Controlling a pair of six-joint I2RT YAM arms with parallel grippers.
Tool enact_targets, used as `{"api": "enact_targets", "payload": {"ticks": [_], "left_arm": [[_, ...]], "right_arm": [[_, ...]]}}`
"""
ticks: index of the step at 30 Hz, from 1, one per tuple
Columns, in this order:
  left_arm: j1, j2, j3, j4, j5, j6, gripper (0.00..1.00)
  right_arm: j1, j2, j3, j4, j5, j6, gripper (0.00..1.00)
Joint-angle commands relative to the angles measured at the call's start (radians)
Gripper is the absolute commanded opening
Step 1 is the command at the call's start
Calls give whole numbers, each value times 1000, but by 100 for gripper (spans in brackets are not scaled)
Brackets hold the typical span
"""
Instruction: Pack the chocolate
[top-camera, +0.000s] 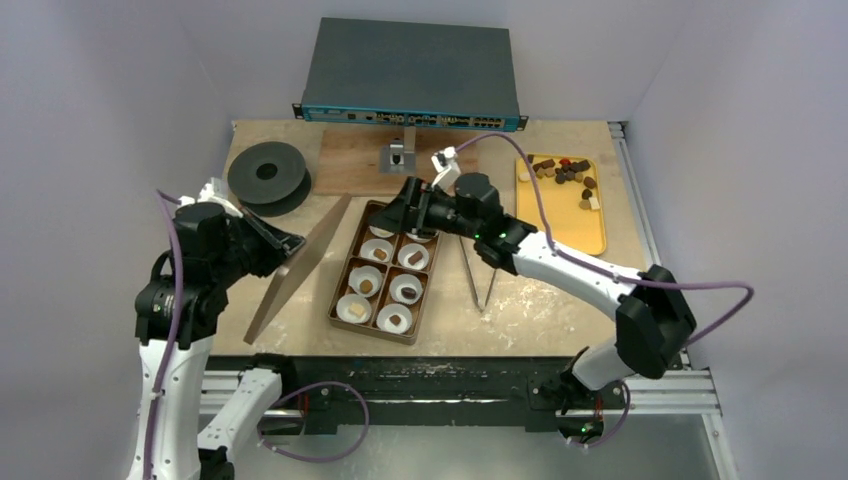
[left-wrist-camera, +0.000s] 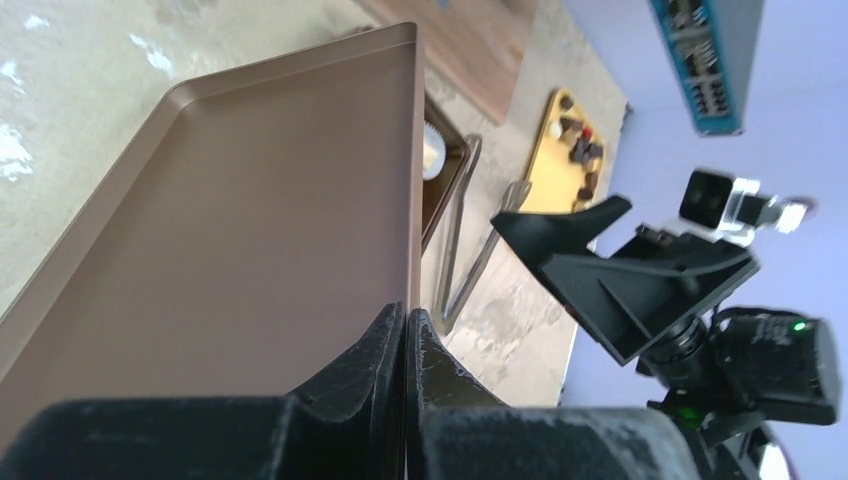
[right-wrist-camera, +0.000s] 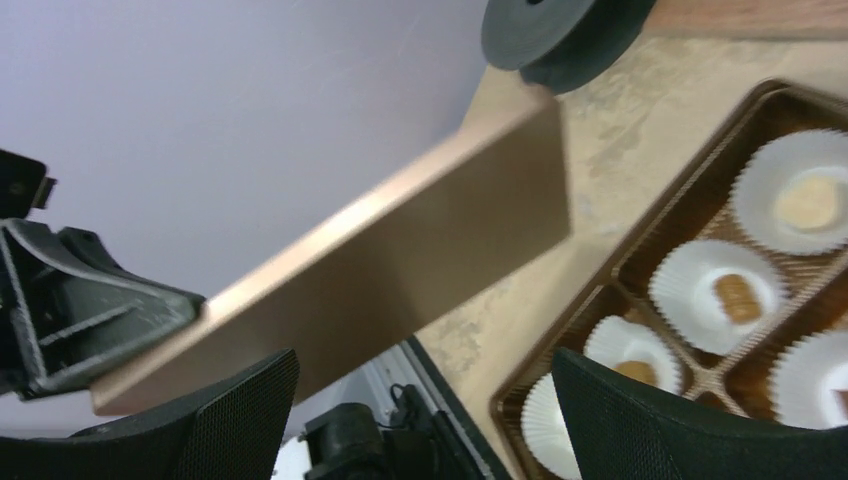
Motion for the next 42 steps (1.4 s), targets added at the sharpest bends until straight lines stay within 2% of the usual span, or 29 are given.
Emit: {"api": "enact_targets", "payload": {"ticks": [1,8,12,21,25,27,31,35,37,40,42], "left_arm": [[-87,-19,-75,150,-10,-24,0],[-151,-47,-190,215,-18,-50,0],[-171,-60,-237,245,-1,-62,0],[-267,-96,-368,295,3,-114,0],[-338,-96,-415,319,-16,-139,0],[-365,-93,-434,324,-21,-147,0],[-413,-92,-470,344,-31,-160,0],[-439,-92,-480,336,-44,-151,0],[-442,-86,-450,296,-63,-122,0],[-444,-61,-370,203,-93,-42,1],[-444,-43,-302,147,-112,31,19]], "right_arm": [[72,92,134,-41,51,104,99],[103,174,181,-115,49,175,99],[105,186,143,-110,56,225,99],[110,270,169,-91,81,329,99],[116,322,180,-76,88,354,93],[120,343,185,-65,90,361,87],[127,370,168,-28,83,382,65],[128,385,149,15,72,391,26],[127,393,151,27,60,390,11],[130,392,161,29,60,385,0],[135,384,179,17,62,379,0]]}}
